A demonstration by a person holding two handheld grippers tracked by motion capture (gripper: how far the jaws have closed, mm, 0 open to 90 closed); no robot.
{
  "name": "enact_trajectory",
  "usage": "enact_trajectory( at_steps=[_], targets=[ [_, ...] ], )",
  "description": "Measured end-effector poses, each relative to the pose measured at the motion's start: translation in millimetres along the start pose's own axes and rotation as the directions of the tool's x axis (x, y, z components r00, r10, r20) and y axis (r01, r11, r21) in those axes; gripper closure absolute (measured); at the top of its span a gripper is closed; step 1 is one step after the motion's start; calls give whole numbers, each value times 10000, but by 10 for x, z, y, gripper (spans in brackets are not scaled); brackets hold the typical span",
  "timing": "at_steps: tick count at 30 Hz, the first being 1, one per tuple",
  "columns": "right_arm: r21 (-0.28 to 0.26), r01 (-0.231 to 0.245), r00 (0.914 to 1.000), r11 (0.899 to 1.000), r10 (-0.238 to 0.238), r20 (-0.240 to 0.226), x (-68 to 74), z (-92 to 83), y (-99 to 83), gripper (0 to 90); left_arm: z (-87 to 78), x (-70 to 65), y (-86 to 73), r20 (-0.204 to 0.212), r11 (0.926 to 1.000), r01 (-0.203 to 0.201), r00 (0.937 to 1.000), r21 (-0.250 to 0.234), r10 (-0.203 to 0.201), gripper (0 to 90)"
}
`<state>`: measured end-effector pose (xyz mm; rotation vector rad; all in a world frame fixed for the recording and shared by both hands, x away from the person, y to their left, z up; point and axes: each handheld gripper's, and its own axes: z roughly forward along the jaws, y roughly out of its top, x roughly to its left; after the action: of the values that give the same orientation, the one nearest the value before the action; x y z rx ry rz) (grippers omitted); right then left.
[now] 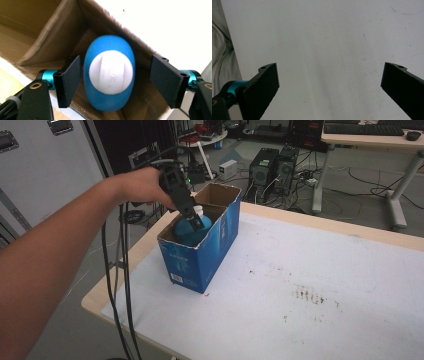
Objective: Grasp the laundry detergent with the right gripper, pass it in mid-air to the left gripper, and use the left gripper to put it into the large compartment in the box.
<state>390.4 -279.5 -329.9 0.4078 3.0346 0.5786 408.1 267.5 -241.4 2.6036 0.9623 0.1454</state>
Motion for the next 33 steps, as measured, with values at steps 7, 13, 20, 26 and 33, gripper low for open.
enact_trajectory(
  at_steps=[7,13,20,26,33],
  targets=[
    [-134,93,9999,9999,-92,141,20,-48,23,10,-278,-149,161,-43,9946,-142,9999,-1030,138,223],
    [-192,78,9998,9998,-74,202,45,-72,21,10,-443,-346,384,-39,9853,-592,9982,-1603,593,223],
    [-249,52,9995,9997,-44,324,59,-90,8,10,-478,-570,673,341,9709,-1122,9919,-2117,1220,223],
    [-296,99,9989,9995,-85,463,79,-109,10,10,-367,-711,874,412,9682,-1835,9803,-1701,1930,223],
    [-423,85,9985,9991,-61,550,83,-128,9,10,-179,-816,1061,533,9723,-1745,9814,-1555,1847,223]
  ],
)
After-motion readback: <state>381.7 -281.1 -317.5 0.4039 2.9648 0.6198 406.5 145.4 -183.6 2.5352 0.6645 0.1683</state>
